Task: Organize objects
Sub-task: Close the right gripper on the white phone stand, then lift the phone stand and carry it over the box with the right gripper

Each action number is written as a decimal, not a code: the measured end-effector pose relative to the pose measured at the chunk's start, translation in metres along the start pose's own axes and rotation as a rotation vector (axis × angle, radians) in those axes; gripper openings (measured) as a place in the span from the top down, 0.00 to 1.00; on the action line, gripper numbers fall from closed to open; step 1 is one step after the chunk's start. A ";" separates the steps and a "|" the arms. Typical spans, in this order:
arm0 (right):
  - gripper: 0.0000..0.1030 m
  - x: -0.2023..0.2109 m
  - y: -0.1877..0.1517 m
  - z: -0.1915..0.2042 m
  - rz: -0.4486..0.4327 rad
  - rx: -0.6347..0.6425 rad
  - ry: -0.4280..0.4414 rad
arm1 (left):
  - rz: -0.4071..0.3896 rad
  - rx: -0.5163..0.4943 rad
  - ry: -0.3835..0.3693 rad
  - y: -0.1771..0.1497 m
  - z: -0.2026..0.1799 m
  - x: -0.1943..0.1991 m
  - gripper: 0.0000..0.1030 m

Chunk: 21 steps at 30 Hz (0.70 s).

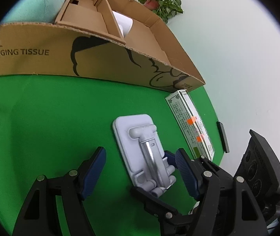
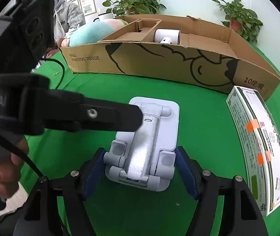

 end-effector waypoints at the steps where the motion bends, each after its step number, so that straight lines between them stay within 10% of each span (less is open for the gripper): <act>1: 0.34 0.001 0.000 -0.001 -0.002 -0.014 0.038 | 0.003 0.003 -0.007 0.000 0.000 -0.001 0.30; 21: 0.34 0.005 -0.008 0.001 -0.008 -0.090 0.234 | 0.047 0.053 -0.013 -0.001 0.003 -0.012 0.65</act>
Point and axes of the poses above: each gripper's, at about its wrist camera, not at the fingertips, and x roughly against the way its jaws point, z to its left, y to its top, the point moved 2 cm from there along -x, roughly the way its jaws point, and after that the axes turned 7 degrees about z, right-handed, at the moved point
